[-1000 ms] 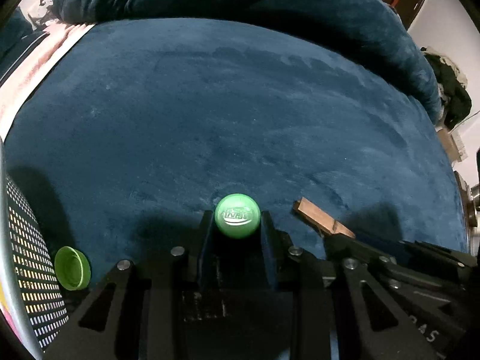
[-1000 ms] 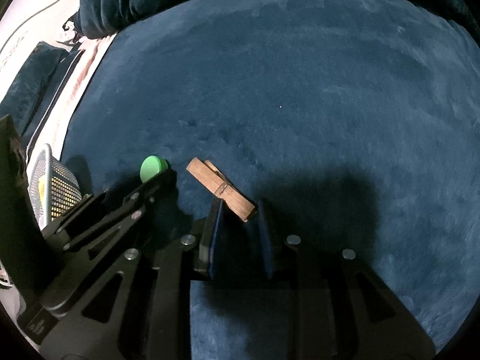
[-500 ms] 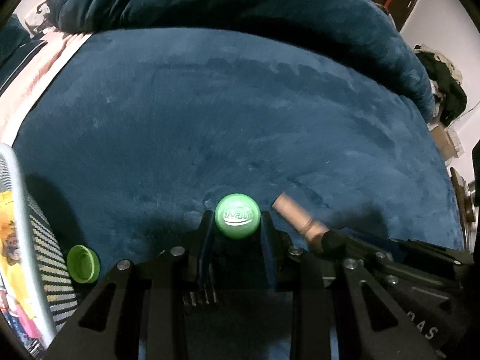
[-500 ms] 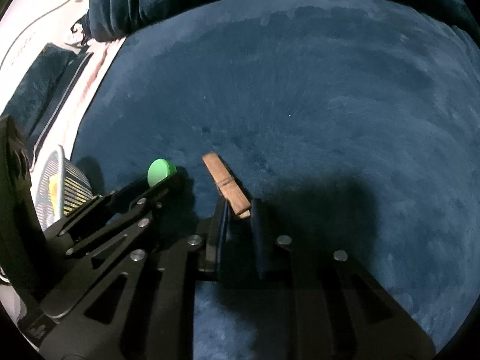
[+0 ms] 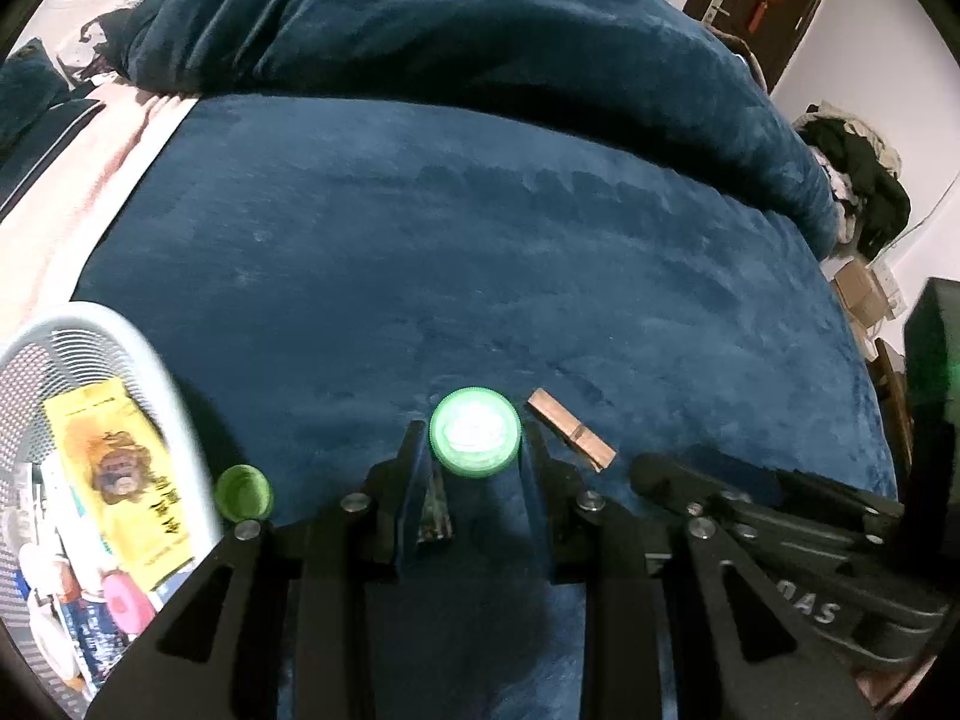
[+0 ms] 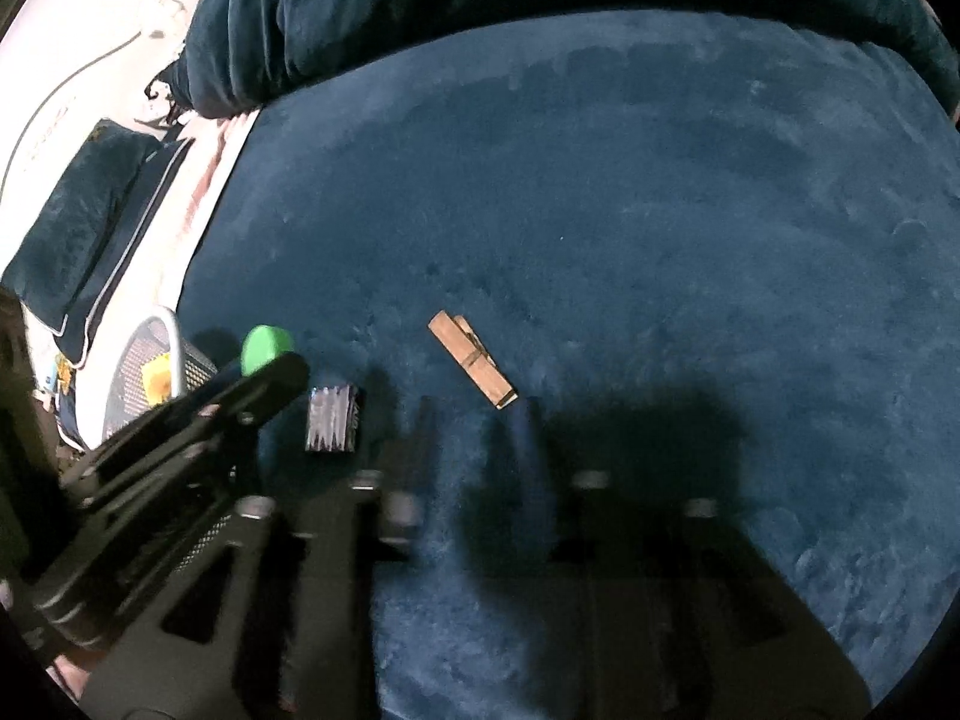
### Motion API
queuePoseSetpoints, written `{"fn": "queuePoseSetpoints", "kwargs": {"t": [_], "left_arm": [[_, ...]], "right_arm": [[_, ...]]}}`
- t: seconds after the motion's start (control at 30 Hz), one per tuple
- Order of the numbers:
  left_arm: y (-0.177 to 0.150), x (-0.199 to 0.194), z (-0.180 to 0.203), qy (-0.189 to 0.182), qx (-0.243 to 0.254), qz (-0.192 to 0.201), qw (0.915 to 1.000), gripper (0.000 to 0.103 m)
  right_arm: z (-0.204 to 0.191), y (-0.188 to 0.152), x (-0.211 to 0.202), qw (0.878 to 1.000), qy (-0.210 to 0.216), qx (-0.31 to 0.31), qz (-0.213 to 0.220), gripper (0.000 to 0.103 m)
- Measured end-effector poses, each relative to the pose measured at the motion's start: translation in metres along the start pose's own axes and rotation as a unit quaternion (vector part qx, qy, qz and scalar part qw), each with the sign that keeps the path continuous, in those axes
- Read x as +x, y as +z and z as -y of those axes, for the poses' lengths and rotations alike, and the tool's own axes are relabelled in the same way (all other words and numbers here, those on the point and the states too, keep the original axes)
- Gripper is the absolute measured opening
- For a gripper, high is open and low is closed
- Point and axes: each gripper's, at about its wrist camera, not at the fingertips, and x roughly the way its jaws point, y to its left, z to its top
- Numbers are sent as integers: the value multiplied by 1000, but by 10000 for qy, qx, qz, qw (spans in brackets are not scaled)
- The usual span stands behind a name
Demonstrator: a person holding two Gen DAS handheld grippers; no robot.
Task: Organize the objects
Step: 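Carry the clothespin and green cap over the basket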
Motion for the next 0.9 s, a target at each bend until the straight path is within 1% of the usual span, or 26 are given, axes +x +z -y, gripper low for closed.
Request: {"fn": "queuePoseSetpoints", "kwargs": {"t": [0.17, 0.3, 0.37, 0.4, 0.43, 0.47, 0.53, 0.63, 0.77, 0.9], "left_arm": [[4, -4, -11, 83, -96, 76, 9999, 30], [7, 0, -12, 61, -128, 83, 9999, 30], [7, 2, -11, 60, -90, 60, 9999, 30], [7, 4, -11, 74, -70, 43, 9999, 30], [6, 5, -10, 81, -65, 22, 9999, 30], [6, 6, -11, 80, -67, 5, 9999, 30], [6, 5, -10, 93, -75, -11, 9999, 30], [6, -2, -9, 112, -88, 17, 9999, 30], [8, -24, -8, 206, -73, 188, 9996, 30], [5, -49, -16, 370, -56, 338, 9987, 30]], "right_arm": [[-8, 9, 21, 9997, -65, -225, 19, 45], [-8, 15, 46, 9993, -173, -333, -93, 44], [-5, 14, 58, 9989, -217, -362, -220, 39], [-4, 12, 61, 9987, -218, -366, -263, 35], [-3, 11, 63, 9985, -248, -401, -286, 21], [-4, 10, 62, 9980, -309, -465, -292, 16], [-3, 11, 56, 9987, -139, -387, -310, 13], [-8, 13, 38, 9994, 5, -283, -180, 13], [-21, 11, 11, 9995, 215, -224, -6, 13], [-46, 3, -18, 9984, 419, -338, 168, 13]]}}
